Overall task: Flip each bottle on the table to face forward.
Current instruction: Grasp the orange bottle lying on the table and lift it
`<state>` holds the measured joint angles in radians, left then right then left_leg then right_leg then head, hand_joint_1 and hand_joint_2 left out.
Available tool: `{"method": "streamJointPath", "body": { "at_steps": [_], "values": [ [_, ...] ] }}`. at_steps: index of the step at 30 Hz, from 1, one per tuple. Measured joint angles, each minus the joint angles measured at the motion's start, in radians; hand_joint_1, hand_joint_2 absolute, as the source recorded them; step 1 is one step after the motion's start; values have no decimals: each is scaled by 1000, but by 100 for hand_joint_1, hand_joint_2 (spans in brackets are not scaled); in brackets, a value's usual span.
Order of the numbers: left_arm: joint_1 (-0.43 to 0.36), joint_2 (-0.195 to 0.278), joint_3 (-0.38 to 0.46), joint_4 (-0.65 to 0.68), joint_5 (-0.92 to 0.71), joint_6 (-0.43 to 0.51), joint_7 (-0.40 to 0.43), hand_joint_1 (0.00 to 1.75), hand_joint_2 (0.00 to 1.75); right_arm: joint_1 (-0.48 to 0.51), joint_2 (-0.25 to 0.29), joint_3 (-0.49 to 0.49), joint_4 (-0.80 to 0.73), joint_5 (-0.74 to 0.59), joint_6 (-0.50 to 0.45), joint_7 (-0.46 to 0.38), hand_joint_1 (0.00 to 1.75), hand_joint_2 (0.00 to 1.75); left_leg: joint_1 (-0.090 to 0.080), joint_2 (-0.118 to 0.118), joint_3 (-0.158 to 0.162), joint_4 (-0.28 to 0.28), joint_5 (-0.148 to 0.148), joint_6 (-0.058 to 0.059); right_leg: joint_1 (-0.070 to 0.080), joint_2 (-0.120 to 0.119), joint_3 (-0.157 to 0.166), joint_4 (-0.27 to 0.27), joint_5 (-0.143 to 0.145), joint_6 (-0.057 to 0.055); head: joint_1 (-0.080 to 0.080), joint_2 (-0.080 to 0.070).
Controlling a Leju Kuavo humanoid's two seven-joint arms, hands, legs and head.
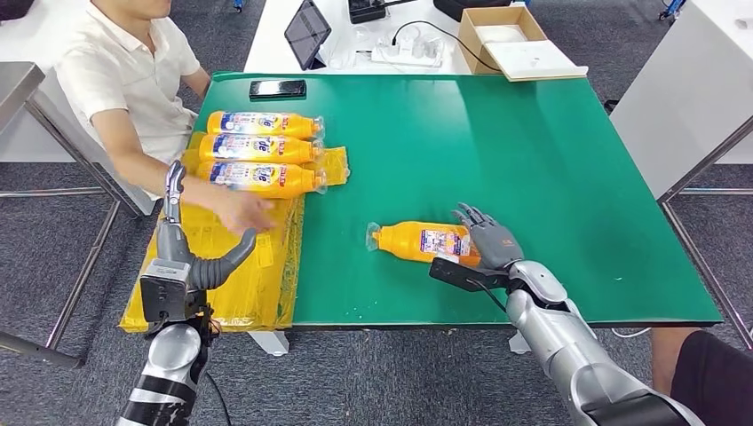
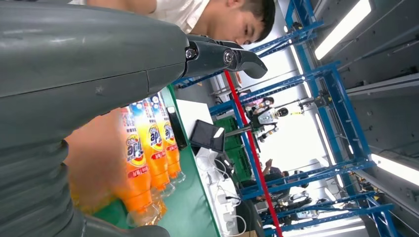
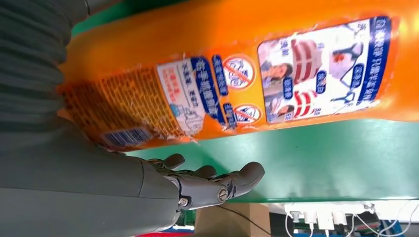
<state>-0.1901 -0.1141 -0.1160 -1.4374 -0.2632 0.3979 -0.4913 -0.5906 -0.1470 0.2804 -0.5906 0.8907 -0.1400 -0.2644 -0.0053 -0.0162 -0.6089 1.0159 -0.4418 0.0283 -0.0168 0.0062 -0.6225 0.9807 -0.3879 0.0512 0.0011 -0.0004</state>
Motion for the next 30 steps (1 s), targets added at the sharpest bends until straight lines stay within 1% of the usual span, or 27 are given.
{"method": "streamJointPath", "body": {
  "at_steps": [9, 13, 17, 19, 21, 24, 25, 29, 30],
  "values": [
    [-3, 0, 0, 4, 0, 0, 0, 0, 175, -5, 4, 2, 17, -6, 3, -6, 0, 175, 0, 0, 0, 0, 0, 0, 0, 0, 0, 0, 0, 0, 0, 0],
    [-8, 0, 0, 10, 6, -5, -1, 0, 175, -11, 11, 6, 23, -35, 20, -29, 0, 175, 0, 0, 0, 0, 0, 0, 0, 0, 0, 0, 0, 0, 0, 0],
    [-13, 0, 0, 16, 18, -12, -4, 0, 175, -15, 26, 10, 23, -71, -4, -71, 0, 175, 0, 0, 0, 0, 0, 0, 0, 0, 0, 0, 0, 0, 0, 0],
    [-17, -1, 0, 19, 19, -13, -4, 0, 175, -20, 35, 10, 22, -76, -9, -71, 0, 175, 0, 0, 0, 0, 0, 0, 0, 0, 0, 0, 0, 0, 0, 0],
    [-23, -1, 0, 22, 22, -18, -5, 0, 175, -31, 42, 20, 25, -54, 16, -22, 0, 175, 0, 0, 0, 0, 0, 0, 0, 0, 0, 0, 0, 0, 0, 0],
    [-30, -1, 0, 25, 32, -27, -5, 0, 175, -66, 40, 54, 49, -6, 91, 90, 0, 175, 0, 0, 0, 0, 0, 0, 0, 0, 0, 0, 0, 0, 0, 0],
    [-31, -1, 0, 25, 34, -29, -5, 0, 175, -78, 36, 64, 59, 1, 105, 106, 0, 175, 0, 0, 0, 0, 0, 0, 0, 0, 0, 0, 0, 0, 0, 0],
    [-36, -1, 1, 25, 34, -33, -3, 0, 175, -106, 27, 92, 86, 12, 123, 127, 0, 175, 0, 0, 0, 0, 0, 0, 0, 0, 0, 0, 0, 0, 0, 0],
    [-37, -1, 1, 26, 34, -35, -3, 0, 175, -110, 26, 99, 92, 18, 129, 137, 25, 175, 0, 0, 0, 0, 0, 0, 0, 0, 0, 0, 0, 0, 0, 0]
  ]
}}
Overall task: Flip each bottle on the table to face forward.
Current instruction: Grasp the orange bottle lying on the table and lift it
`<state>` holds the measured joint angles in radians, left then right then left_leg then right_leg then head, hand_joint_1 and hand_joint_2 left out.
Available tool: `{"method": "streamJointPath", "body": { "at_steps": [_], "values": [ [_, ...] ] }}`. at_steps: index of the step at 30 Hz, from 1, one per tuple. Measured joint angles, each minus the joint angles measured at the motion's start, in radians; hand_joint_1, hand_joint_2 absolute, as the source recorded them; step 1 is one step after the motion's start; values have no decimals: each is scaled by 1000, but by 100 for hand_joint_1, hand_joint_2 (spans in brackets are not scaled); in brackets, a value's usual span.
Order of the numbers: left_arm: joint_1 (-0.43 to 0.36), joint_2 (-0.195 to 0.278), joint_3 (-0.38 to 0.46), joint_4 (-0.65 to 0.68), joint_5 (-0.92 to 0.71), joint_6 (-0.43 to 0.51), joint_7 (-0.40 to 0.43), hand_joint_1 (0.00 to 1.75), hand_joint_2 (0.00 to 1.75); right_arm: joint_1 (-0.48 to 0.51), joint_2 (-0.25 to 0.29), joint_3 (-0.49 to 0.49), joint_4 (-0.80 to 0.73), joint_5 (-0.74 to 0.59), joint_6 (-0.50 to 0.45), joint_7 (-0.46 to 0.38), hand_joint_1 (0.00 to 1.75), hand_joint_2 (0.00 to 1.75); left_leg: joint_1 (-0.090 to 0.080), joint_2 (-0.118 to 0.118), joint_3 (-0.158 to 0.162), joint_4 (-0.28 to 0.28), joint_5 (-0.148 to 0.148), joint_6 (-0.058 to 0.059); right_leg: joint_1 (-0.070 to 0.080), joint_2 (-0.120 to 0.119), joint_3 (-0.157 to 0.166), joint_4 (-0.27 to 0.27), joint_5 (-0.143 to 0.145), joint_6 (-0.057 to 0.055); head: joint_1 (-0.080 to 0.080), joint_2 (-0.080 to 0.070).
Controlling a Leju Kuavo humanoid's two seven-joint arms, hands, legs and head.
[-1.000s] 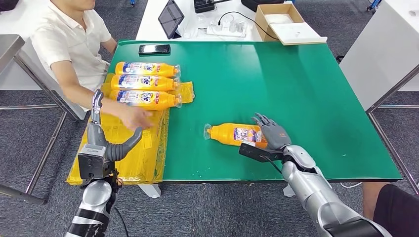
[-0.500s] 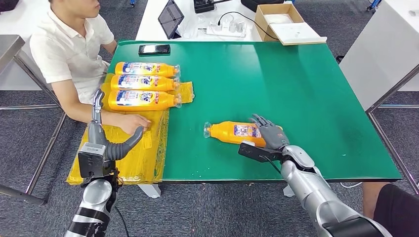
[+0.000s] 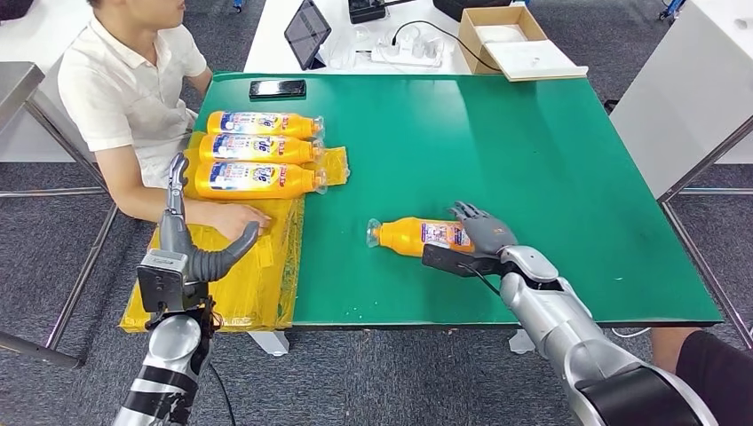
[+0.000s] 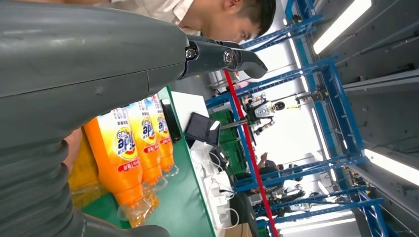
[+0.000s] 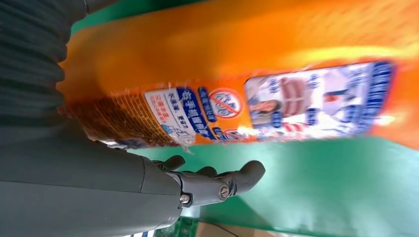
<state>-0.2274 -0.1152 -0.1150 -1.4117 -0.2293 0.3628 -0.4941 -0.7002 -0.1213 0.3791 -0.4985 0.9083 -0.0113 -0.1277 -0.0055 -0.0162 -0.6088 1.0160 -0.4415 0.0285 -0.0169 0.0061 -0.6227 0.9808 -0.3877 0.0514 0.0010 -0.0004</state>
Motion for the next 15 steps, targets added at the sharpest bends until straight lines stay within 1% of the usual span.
{"method": "streamJointPath", "body": {
  "at_steps": [3, 4, 6, 8, 10, 12, 13, 15],
  "values": [
    [-2, 0, 0, 2, 0, -9, 6, 0, 175, -13, -4, 22, 20, 22, 14, 37, 156, 175, 0, 0, 0, 0, 0, 0, 0, 0, 0, 0, 0, 0, 0, 0],
    [-3, 0, 0, 4, 0, -13, 9, 0, 175, -19, -6, 31, 27, 31, 18, 48, 174, 175, 0, 0, 0, 0, 0, 0, 0, 0, 0, 0, 0, 0, 0, 0],
    [-4, 0, 2, 7, 3, -24, 13, 0, 175, -29, -11, 48, 41, 47, 28, 63, 175, 175, 0, 0, 0, 0, 0, 0, 0, 0, 0, 0, 0, 0, 0, 0],
    [-5, 0, 6, 12, 10, -39, 19, 0, 175, -38, -17, 64, 52, 60, 41, 73, 168, 175, 0, 0, 0, 0, 0, 0, 0, 0, 0, 0, 0, 0, 0, 0],
    [-6, 0, 8, 17, 17, -54, 23, 0, 175, -47, -25, 80, 63, 74, 53, 88, 150, 175, 0, 0, 0, 0, 0, 0, 0, 0, 0, 0, 0, 0, 0, 0],
    [-7, 0, 11, 21, 20, -63, 26, 0, 175, -54, -33, 95, 74, 89, 60, 113, 139, 175, 0, 0, 1, 0, 0, 0, 0, 0, 1, 0, 0, 0, 0, 0],
    [-7, 0, 12, 23, 20, -66, 27, 0, 175, -56, -36, 101, 78, 97, 61, 128, 140, 175, 0, 0, 1, 0, 0, 0, 0, 0, 1, 0, 0, 0, 0, 0],
    [-7, 1, 14, 25, 19, -71, 29, 0, 175, -60, -42, 112, 85, 110, 60, 154, 148, 175, 0, 0, 2, 0, 0, 0, 0, 0, 2, 0, 0, 0, 0, 0]
  ]
}}
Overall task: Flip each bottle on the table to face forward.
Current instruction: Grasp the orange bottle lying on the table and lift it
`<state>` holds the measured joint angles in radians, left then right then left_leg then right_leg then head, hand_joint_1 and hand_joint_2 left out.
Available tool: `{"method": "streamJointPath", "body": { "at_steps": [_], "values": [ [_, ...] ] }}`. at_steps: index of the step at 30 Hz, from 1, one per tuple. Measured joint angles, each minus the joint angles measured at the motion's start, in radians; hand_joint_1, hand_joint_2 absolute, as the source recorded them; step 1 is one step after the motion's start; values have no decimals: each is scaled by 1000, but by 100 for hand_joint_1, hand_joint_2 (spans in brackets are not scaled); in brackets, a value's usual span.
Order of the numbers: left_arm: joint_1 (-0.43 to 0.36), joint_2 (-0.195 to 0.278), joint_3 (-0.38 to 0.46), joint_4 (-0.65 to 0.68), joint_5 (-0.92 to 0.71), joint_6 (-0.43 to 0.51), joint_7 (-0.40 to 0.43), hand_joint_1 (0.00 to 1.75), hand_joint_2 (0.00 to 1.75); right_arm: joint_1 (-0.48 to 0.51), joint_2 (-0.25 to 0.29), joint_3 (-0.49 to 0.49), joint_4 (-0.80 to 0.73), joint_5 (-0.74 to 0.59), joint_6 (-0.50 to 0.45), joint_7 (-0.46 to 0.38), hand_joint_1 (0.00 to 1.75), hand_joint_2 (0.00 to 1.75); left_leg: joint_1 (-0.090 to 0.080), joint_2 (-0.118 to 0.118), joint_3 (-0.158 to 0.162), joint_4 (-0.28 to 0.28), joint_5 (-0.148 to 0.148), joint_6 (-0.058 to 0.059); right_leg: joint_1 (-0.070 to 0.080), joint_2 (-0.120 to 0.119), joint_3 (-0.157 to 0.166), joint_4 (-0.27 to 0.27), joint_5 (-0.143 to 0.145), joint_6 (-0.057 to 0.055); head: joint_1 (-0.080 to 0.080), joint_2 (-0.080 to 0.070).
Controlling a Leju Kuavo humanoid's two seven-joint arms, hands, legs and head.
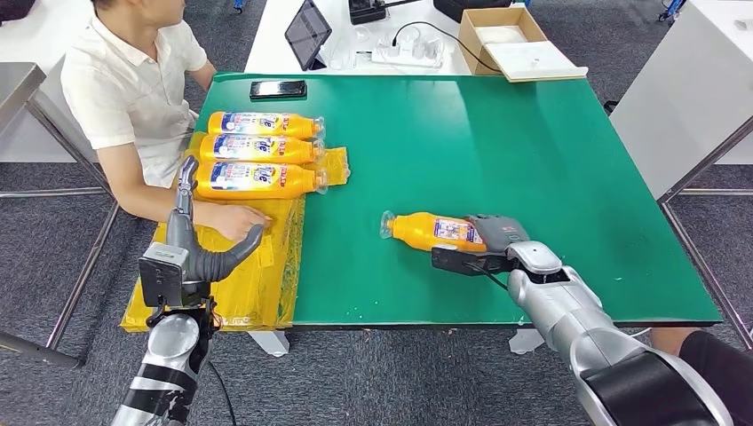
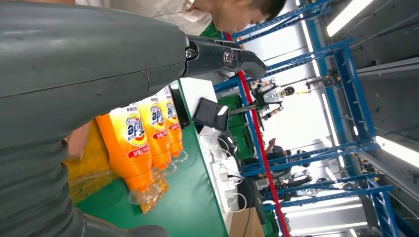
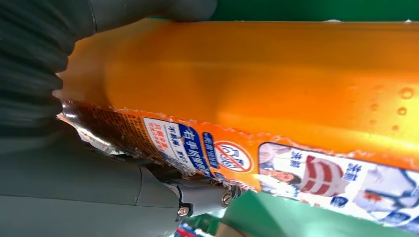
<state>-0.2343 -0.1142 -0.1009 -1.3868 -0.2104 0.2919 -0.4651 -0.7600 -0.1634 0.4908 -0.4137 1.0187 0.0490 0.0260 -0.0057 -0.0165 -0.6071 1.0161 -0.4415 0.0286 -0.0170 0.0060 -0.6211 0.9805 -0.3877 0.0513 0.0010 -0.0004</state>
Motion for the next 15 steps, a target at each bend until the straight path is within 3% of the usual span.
{"method": "streamJointPath", "body": {
  "at_steps": [13, 15],
  "values": [
    [0, 1, 7, 1, -3, -3, 3, 0, 175, -4, -19, 17, 16, 7, -2, 22, 154, 175, 0, 0, 3, 0, 0, 0, 0, 0, 3, 0, 0, 0, 0, 0],
    [0, 1, 9, 1, -3, -3, 3, 0, 175, -4, -21, 17, 17, 7, -2, 22, 163, 175, 0, 0, 4, 0, 0, 0, 0, 0, 3, 0, 0, 0, 0, 0]
  ]
}}
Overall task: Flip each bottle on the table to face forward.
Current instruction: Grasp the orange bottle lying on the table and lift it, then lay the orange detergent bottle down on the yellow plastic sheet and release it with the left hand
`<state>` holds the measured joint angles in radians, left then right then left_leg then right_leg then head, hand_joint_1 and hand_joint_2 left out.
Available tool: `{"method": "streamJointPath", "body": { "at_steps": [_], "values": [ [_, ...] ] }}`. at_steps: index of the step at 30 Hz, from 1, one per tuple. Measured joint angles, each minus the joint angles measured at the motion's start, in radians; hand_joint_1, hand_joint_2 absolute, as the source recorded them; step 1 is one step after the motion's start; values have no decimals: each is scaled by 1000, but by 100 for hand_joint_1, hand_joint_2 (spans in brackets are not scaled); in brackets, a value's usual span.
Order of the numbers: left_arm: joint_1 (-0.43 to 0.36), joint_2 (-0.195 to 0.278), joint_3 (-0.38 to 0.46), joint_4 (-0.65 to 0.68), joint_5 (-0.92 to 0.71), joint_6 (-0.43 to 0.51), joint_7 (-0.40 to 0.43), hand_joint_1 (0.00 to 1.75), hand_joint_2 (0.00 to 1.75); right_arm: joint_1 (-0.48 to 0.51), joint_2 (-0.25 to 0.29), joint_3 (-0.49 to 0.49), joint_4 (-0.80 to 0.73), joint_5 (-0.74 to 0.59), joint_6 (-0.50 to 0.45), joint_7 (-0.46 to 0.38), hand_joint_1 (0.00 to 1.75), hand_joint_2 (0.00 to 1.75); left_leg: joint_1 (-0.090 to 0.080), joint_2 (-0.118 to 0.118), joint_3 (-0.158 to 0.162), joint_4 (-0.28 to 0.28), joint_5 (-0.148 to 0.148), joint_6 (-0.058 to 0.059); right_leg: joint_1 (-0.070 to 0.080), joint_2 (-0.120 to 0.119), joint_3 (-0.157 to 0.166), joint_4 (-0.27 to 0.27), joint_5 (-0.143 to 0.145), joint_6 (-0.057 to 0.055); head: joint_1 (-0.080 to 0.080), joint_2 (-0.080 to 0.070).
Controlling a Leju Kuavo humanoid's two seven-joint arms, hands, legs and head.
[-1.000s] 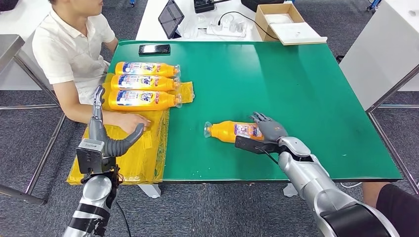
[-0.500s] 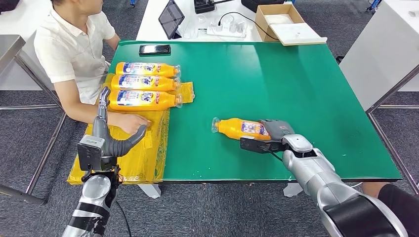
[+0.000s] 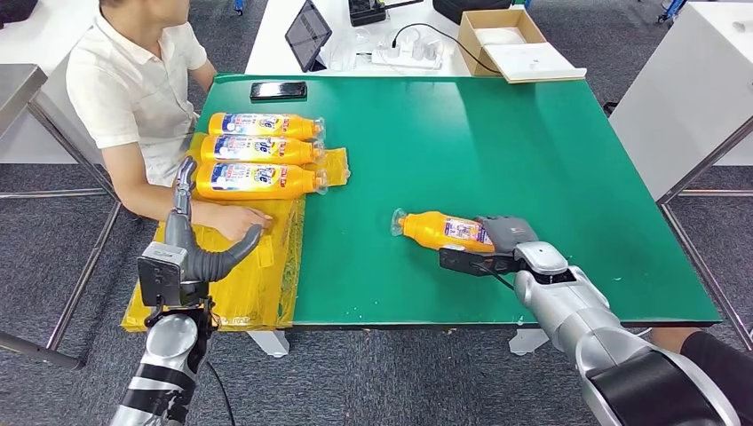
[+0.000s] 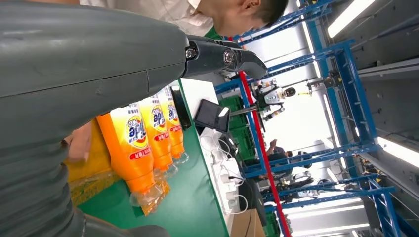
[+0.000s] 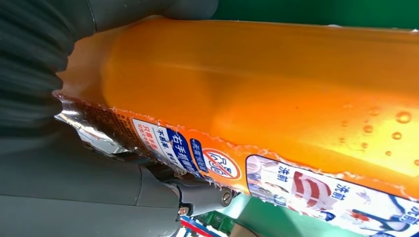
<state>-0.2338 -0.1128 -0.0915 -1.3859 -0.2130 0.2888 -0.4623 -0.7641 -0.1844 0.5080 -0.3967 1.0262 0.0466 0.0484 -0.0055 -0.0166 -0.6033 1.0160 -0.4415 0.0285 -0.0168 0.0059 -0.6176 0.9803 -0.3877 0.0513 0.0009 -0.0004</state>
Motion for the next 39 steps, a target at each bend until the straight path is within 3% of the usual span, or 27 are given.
{"method": "streamJointPath", "body": {
  "at_steps": [4, 7, 10, 15, 17, 20, 22, 26, 34, 39],
  "values": [
    [0, 0, 2, 0, 0, -1, 0, 0, 175, 0, -1, 0, 1, -18, 0, -25, 175, 175, 0, 0, 0, 0, 0, 0, 0, 0, 1, 0, 0, 0, 0, 0],
    [0, 0, 3, 0, 0, -3, -1, 0, 175, 7, -1, -18, 0, -116, -13, -162, 175, 175, 0, 0, 0, 0, 0, 0, 0, 0, 1, 0, 0, 0, 0, 0],
    [1, 1, 3, -1, 4, -2, -3, 0, 175, 48, 11, -69, -25, -245, -91, -315, 175, 175, 1, 1, 0, 0, 0, 0, 1, 0, 1, 0, 0, 0, 0, 0],
    [16, -2, 3, -3, 49, 0, -5, 0, 175, 157, 66, -166, -154, -435, -158, -467, 175, 175, 2, 1, -1, 0, -1, -1, 2, 0, -1, 1, 0, 0, 0, 0],
    [37, -12, 1, -13, 132, -48, 2, 0, 175, 221, 98, -208, -263, -535, -167, -538, 175, 175, 3, -1, -3, 0, -1, -1, 3, -1, -2, 1, -1, -1, 0, 0],
    [115, -42, -22, -65, 417, -218, 42, 0, 175, 347, 150, -270, -519, -688, -220, -633, 175, 175, 4, -3, -4, 0, -2, -2, 3, -3, -3, 1, -3, -3, 0, 0],
    [173, -51, -59, -103, 541, -277, 50, 0, 175, 421, 180, -289, -675, -740, -247, -643, 175, 175, 4, -2, -5, 0, -3, -2, 3, -3, -4, 1, -3, -3, 0, 0],
    [227, -49, -108, -142, 566, -313, 47, 0, 175, 490, 209, -292, -836, -763, -265, -649, 175, 175, 3, -3, -6, 0, -3, -2, 3, -3, -5, 0, -5, -1, 0, 0],
    [295, -43, -148, -209, 558, -428, 34, 0, 175, 508, 221, -312, -872, -787, -252, -658, 175, 175, 3, -2, -5, 0, -3, -2, 3, -3, -5, 0, -4, -1, 0, 0],
    [326, -41, -189, -222, 436, -388, 1, 0, 175, 528, 252, -297, -838, -770, -154, -660, 175, 175, 4, -2, -6, 0, -3, -2, 3, -3, -5, 0, -5, -1, 0, 0]
  ]
}}
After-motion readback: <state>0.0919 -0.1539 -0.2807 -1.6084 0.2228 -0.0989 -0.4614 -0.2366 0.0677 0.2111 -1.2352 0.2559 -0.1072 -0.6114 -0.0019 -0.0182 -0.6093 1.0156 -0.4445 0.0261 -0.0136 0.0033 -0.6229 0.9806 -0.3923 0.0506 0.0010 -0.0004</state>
